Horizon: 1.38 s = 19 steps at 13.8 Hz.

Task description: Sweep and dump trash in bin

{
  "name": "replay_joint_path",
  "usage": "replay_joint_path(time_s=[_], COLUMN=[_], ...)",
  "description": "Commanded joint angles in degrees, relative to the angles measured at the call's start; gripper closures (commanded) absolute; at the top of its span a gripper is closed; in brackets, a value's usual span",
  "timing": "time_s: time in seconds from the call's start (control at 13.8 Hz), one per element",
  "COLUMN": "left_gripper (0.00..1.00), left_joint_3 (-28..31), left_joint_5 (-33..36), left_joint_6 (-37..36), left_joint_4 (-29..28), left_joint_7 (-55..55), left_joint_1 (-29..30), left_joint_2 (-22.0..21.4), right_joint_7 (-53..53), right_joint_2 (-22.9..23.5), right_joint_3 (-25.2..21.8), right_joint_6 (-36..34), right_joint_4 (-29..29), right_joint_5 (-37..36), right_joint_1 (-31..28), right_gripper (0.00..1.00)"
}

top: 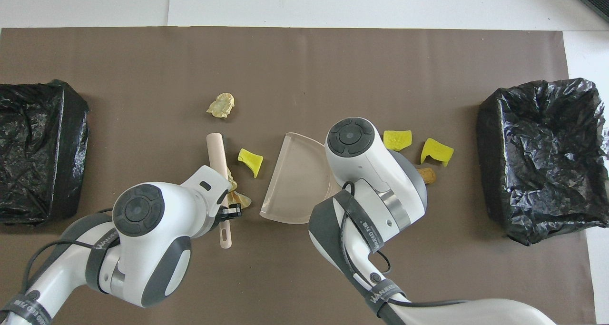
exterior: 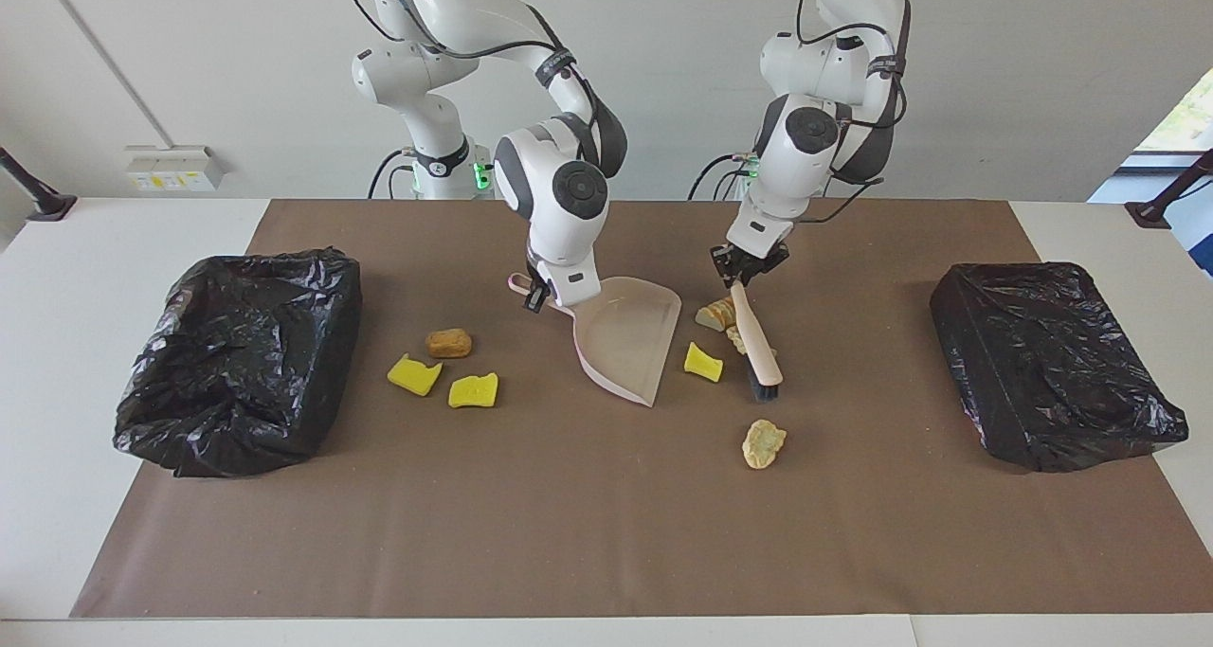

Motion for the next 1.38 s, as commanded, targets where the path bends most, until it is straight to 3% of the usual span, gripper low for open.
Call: replay_joint_path(time_s=[0.0,0.22,0.44,0.65,0.8,0.95,1.16,1.31], left_gripper=[1.0,1.0,1.0,1.0,1.0,1.0,1.0,1.0], left_joint_3=[0.3,0.2,0.4,1.1,1.2,1.2,1.2,0.8], left_joint_5=[-4.0,-8.4,-8.5,-8.5,-8.2,-7.7,-7.0,-5.5], left_joint_6=[0.4,0.5,-2.0,-7.4,-15.4,-20.3,-19.7,-19.4], left_joint_4=[2.7,4.4,8.7,8.9,8.7,7.4,0.9,-1.7], left_joint_7=[2.0,4.5,5.7,4.1,2.8,-1.2,-7.7,-13.5], left_joint_1=[-6.4,-10.2,-9.5,-6.4,-2.8,-0.8,0.6,0.1], left_joint_2=[1.4,1.5,2.9,-0.2,-3.7,-5.2,-9.7,-10.1], right_joint_7=[-0.6,-0.6,-0.6,-0.6,-0.6,-0.6,-3.7,-8.1], right_joint_2=[-1.9,-1.9,-1.9,-1.9,-1.9,-1.9,-1.9,-2.1], right_joint_3=[0.2,0.2,0.2,0.2,0.2,0.2,0.3,0.3], right_joint_6=[1.2,1.2,1.2,1.3,1.4,1.4,2.3,3.8], right_joint_4=[-2.3,-2.3,-2.3,-2.3,-2.3,-2.3,-2.9,-4.0], right_joint_5=[-0.9,-0.9,-0.9,-0.9,-0.9,-0.9,-0.9,-0.8], right_joint_1=[-0.2,-0.2,-0.3,-0.3,-0.3,-0.3,-0.6,-0.6], right_gripper=[1.0,1.0,1.0,1.0,1.0,1.0,1.0,1.0])
